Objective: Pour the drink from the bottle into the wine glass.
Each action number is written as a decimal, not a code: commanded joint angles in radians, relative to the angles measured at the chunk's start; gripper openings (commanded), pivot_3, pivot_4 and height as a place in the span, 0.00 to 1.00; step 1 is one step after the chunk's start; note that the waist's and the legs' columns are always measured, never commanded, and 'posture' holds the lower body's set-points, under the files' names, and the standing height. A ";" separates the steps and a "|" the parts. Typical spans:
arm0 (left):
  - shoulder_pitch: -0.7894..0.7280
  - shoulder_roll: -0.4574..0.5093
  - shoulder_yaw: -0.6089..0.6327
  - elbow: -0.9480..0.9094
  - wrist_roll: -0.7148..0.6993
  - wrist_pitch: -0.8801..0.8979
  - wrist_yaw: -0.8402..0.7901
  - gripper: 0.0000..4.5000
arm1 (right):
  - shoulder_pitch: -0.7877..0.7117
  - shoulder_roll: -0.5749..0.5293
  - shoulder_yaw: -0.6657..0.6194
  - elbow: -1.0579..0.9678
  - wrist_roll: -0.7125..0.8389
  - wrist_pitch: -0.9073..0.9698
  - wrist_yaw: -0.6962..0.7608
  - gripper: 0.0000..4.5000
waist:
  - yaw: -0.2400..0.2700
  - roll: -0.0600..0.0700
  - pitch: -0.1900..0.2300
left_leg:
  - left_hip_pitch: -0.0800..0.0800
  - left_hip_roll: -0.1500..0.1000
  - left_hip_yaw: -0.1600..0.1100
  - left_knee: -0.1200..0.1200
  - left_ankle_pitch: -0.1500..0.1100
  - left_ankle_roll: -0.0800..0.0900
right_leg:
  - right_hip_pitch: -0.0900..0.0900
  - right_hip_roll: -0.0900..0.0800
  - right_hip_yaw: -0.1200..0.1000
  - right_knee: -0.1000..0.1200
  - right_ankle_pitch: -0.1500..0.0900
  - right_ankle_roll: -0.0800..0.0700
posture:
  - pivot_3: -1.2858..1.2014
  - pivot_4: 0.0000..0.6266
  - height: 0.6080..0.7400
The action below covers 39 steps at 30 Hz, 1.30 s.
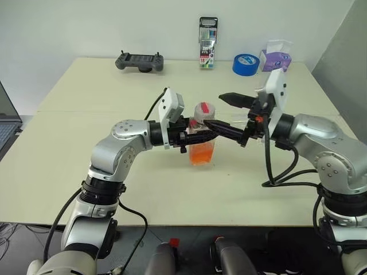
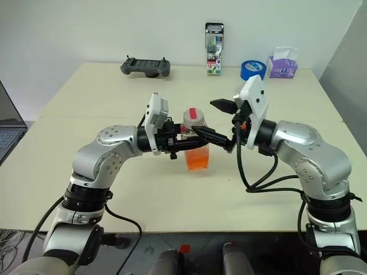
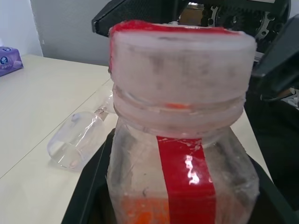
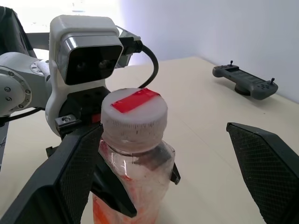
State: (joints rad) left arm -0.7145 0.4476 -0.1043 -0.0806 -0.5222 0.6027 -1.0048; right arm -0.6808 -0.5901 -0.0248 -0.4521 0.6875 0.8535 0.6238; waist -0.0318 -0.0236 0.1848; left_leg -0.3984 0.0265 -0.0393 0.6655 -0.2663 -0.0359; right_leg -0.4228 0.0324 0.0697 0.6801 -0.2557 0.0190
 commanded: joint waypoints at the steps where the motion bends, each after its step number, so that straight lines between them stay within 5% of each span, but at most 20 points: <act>1: -0.011 0.002 0.015 -0.041 -0.011 -0.028 -0.010 0.44 | 0.001 -0.028 -0.050 -0.023 0.013 0.005 -0.001 1.00 | 0.000 0.000 0.000 | 0.000 0.000 0.000 0.000 0.000 0.000 | 0.000 0.000 0.000 0.000 0.000 0.000 | 0.52 0.24 1.00; 13: -0.005 0.003 0.017 -0.049 -0.010 -0.027 -0.012 0.44 | -0.039 0.022 -0.047 -0.039 0.142 0.050 0.003 1.00 | 0.000 0.000 0.000 | 0.000 0.000 0.000 0.000 0.000 0.000 | 0.000 0.001 0.000 0.000 0.000 0.000 | 0.52 0.24 1.00; 25: -0.002 0.007 0.019 -0.053 -0.009 -0.026 -0.009 0.44 | -0.097 0.138 0.063 0.058 -0.007 -0.062 -0.039 1.00 | 0.000 0.000 0.000 | 0.000 0.000 0.000 0.000 0.000 0.000 | 0.000 0.000 0.000 0.000 0.000 0.000 | 0.52 0.24 1.00; 39: -0.006 0.010 0.019 -0.051 -0.008 -0.023 -0.005 0.44 | -0.010 0.060 0.008 0.012 0.017 -0.053 0.013 1.00 | 0.000 0.000 0.000 | 0.000 0.000 -0.001 0.000 0.000 0.000 | 0.000 0.000 -0.001 0.000 0.000 0.000 | 0.52 0.24 1.00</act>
State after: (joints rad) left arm -0.7082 0.4524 -0.1050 -0.0873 -0.5223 0.5998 -1.0108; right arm -0.6851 -0.5163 0.0202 -0.3988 0.6873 0.7990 0.6312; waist -0.0319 -0.0235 0.1848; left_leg -0.3985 0.0267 -0.0398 0.6653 -0.2663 -0.0359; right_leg -0.4229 0.0323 0.0692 0.6802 -0.2555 0.0186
